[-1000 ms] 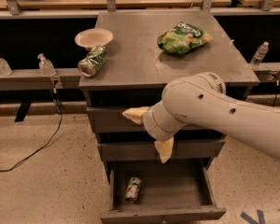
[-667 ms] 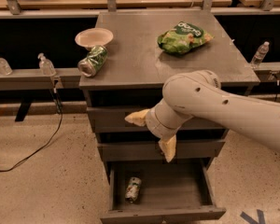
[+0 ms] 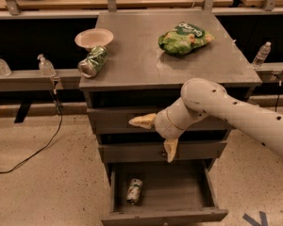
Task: Pick 7up can from bottom drawer and place on counter
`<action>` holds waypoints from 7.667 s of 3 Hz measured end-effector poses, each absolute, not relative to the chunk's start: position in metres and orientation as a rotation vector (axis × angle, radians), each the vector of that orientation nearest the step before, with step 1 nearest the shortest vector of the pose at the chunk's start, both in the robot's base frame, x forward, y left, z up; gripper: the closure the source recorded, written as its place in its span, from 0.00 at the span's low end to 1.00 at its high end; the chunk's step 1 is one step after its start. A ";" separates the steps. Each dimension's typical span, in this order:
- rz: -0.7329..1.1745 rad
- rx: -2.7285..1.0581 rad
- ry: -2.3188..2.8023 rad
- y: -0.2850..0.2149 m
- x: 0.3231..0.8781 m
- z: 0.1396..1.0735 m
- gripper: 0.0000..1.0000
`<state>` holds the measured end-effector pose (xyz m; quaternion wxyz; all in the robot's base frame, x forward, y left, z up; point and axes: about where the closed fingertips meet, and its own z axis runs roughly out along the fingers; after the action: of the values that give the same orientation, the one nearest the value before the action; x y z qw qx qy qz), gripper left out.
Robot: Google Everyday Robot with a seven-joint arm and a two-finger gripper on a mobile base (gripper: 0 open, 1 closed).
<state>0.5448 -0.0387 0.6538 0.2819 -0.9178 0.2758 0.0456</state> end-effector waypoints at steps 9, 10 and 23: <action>0.043 -2.593 0.388 -0.025 0.485 0.440 0.00; 0.062 -2.567 0.364 -0.026 0.488 0.426 0.00; 0.030 -2.671 0.300 0.029 0.589 0.142 0.40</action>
Offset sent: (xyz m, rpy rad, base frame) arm -0.0048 0.0185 -0.0913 -0.0649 0.0407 0.2905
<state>0.5892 0.0289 0.1424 0.2249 -0.9682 0.1087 0.0109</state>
